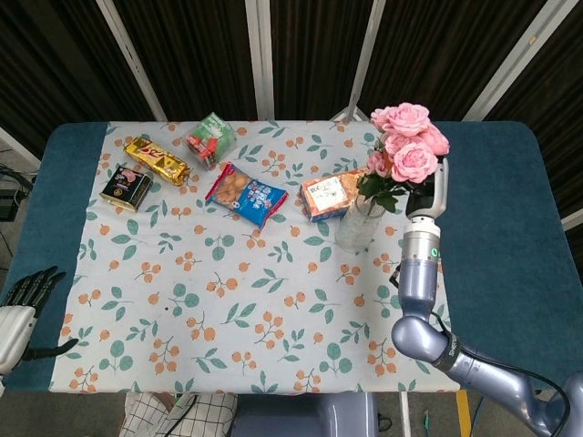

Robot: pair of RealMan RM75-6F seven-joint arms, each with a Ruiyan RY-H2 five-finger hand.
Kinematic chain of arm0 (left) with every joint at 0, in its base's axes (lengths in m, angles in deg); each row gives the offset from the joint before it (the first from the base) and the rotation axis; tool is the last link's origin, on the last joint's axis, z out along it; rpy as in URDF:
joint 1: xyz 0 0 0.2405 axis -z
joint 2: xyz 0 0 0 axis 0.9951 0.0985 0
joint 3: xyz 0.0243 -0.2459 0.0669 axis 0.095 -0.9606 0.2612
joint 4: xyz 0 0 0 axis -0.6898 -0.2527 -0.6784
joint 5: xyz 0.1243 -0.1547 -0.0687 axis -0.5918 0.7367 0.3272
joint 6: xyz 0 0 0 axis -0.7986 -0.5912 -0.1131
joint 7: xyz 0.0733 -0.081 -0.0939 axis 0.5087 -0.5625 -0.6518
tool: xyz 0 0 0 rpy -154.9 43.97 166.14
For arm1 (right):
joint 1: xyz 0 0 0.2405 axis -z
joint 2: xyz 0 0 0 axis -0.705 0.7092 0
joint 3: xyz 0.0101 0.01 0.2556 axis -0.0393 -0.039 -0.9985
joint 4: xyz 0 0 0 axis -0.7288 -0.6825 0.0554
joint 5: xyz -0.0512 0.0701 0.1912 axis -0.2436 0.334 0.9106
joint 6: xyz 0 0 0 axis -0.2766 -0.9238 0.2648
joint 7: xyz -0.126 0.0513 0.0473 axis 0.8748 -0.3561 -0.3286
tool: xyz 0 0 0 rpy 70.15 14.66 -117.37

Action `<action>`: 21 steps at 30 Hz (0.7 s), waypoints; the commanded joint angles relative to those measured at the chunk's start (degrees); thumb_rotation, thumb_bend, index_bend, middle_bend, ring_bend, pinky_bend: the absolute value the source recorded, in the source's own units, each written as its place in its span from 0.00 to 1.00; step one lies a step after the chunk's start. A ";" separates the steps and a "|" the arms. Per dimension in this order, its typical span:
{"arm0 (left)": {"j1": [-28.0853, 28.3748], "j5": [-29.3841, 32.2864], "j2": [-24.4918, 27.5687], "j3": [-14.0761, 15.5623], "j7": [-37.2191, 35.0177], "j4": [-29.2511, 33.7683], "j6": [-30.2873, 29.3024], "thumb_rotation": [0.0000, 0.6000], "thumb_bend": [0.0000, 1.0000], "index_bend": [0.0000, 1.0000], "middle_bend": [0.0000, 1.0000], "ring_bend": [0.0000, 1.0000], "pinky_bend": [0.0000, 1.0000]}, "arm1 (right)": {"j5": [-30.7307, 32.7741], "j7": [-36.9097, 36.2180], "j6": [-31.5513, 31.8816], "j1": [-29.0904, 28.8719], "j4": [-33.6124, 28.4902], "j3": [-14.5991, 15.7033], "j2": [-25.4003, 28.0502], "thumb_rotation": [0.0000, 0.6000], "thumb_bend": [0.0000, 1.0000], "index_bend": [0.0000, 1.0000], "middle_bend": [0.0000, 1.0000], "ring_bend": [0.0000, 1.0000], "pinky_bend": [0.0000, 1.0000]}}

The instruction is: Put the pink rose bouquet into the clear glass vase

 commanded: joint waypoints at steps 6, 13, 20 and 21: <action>0.07 -0.13 0.08 0.04 -0.33 -0.03 0.08 1.00 0.00 0.00 0.00 0.00 0.00 | -2.22 -0.77 0.48 -0.36 3.44 1.76 -2.06 1.00 0.29 0.55 0.50 0.57 0.39; 0.09 -0.06 0.15 0.00 -0.53 -0.05 0.11 1.00 0.00 0.00 0.00 0.00 0.00 | -3.00 -1.29 -0.16 -0.95 5.74 2.49 -3.46 1.00 0.29 0.55 0.50 0.57 0.39; 0.16 -0.04 0.20 0.03 -0.70 0.01 0.29 1.00 0.00 0.00 0.00 0.00 0.00 | -2.80 -1.64 -1.08 -1.19 7.84 3.13 -4.87 1.00 0.29 0.55 0.50 0.57 0.31; 0.18 -0.04 0.22 0.04 -0.72 0.02 0.33 1.00 0.00 0.00 0.00 0.00 0.00 | -2.98 -1.48 -1.11 -1.27 8.13 3.33 -5.00 1.00 0.29 0.55 0.50 0.56 0.30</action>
